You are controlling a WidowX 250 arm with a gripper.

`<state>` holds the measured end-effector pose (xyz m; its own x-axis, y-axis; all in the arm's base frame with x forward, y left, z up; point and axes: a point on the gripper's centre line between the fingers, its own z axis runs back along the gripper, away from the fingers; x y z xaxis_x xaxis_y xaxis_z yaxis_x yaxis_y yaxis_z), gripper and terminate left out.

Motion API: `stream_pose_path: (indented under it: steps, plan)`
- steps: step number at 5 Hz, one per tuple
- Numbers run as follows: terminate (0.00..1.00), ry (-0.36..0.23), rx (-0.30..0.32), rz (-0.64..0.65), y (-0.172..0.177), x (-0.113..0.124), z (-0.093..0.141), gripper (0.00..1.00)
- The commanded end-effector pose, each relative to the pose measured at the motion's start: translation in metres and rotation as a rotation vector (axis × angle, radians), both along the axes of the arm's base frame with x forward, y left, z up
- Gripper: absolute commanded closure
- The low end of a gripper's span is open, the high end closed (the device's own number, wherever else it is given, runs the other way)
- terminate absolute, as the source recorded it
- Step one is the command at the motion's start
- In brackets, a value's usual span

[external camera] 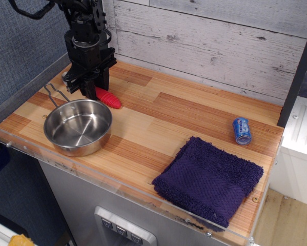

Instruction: Pick up the red spoon and place it behind the pot

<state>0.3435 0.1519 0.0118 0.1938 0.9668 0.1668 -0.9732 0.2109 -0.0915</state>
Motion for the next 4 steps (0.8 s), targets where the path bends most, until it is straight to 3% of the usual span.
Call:
stream_pose_path:
  steps: [1, 3, 4]
  plan:
    - [0.00, -0.046, -0.035, -0.010, -0.010, -0.003, 0.009, 0.00]
    - [0.00, -0.061, -0.066, -0.039, -0.017, 0.002, 0.018, 0.00]
    - [0.00, -0.102, -0.069, -0.044, -0.018, 0.007, 0.045, 0.00]
